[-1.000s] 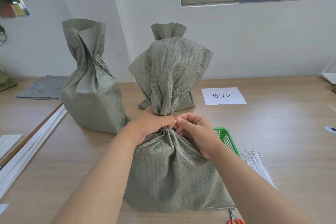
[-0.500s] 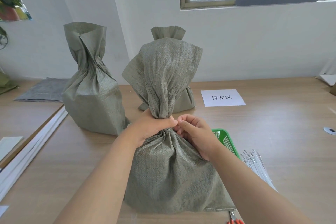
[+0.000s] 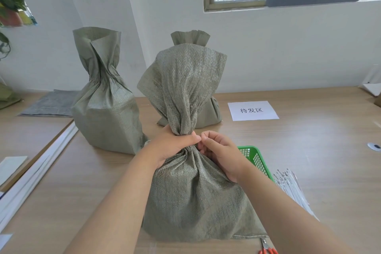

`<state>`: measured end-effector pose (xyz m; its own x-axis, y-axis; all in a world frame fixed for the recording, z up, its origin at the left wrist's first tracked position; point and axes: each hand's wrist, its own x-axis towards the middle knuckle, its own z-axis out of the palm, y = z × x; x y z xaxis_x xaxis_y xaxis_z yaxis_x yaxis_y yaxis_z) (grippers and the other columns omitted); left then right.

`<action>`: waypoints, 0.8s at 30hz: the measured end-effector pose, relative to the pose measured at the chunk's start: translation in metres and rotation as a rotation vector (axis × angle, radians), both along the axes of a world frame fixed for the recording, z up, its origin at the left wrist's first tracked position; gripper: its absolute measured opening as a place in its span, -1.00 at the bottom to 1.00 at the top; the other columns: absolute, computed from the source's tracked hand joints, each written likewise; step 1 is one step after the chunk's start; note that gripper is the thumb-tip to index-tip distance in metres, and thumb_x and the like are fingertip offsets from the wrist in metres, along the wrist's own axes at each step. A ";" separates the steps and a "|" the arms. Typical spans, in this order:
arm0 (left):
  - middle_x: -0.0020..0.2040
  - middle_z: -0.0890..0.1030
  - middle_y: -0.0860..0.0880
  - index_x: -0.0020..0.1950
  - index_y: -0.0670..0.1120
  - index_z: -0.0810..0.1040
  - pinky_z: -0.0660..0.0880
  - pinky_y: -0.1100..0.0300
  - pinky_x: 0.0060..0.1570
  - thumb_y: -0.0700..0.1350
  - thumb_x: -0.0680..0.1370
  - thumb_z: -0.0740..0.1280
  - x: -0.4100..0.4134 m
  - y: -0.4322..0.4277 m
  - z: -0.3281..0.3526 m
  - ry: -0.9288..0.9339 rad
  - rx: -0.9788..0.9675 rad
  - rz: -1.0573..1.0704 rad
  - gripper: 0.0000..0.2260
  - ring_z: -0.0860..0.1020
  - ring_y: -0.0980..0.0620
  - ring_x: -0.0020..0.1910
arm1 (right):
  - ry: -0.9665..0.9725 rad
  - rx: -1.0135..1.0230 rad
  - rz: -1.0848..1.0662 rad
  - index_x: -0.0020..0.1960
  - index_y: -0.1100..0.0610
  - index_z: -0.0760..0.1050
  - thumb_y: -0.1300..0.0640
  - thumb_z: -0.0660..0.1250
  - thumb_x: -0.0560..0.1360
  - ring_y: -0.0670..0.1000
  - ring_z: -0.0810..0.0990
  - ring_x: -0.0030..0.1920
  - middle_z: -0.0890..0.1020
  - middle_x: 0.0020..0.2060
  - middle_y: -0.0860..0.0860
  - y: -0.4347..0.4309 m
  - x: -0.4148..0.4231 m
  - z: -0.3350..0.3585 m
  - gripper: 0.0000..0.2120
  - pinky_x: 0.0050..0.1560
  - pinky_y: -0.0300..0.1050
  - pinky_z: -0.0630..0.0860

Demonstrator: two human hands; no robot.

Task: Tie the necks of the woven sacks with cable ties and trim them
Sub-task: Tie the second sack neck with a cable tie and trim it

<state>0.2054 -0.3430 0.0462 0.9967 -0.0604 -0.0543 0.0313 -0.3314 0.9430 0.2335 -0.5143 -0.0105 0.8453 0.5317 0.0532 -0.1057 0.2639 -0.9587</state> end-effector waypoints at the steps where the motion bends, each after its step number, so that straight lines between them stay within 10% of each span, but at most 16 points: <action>1: -0.18 0.67 0.03 -0.17 -0.06 0.64 0.48 0.23 -0.02 -0.04 0.42 0.51 0.000 0.000 0.000 0.000 -0.015 0.000 -0.88 0.61 0.14 -0.13 | 0.004 0.002 -0.002 -0.13 0.15 0.46 0.11 0.26 0.55 -0.09 0.44 -0.27 0.54 -0.27 -0.01 0.000 0.000 -0.001 -0.87 -0.16 -0.21 0.38; 5: -0.19 0.68 0.08 -0.07 -0.06 0.69 0.41 0.51 -0.35 -0.19 0.58 0.39 -0.003 -0.004 0.006 0.028 -0.005 0.004 -0.91 0.58 0.35 -0.28 | 0.040 -0.002 -0.013 -0.05 0.18 0.48 0.08 0.27 0.54 -0.09 0.45 -0.26 0.54 -0.27 -0.03 0.000 0.001 -0.002 -0.85 -0.17 -0.22 0.40; 14: 0.08 0.67 0.15 -0.05 0.02 0.71 0.32 0.27 -0.24 -0.10 0.62 0.35 -0.007 -0.002 0.009 0.067 -0.038 0.028 -0.85 0.47 0.22 -0.04 | 0.004 -0.116 -0.049 -0.20 0.12 0.49 0.17 0.30 0.58 -0.07 0.33 -0.41 0.45 -0.42 -0.01 -0.007 -0.001 0.002 -0.82 -0.39 -0.26 0.31; 24: -0.30 0.58 0.07 -0.15 0.09 0.60 0.27 0.12 -0.20 0.03 0.68 0.20 -0.011 0.004 0.009 -0.005 -0.106 0.052 -0.73 0.45 0.07 -0.14 | -0.281 -0.443 -0.059 -0.21 -0.02 0.48 0.07 0.23 0.62 -0.01 0.27 -0.27 0.39 -0.35 -0.06 -0.008 -0.004 0.015 -0.77 -0.23 -0.11 0.27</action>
<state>0.1948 -0.3391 0.0551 0.9989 -0.0135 -0.0453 0.0410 -0.2274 0.9729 0.2292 -0.5227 0.0044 0.8600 0.5063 0.0633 0.1748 -0.1758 -0.9688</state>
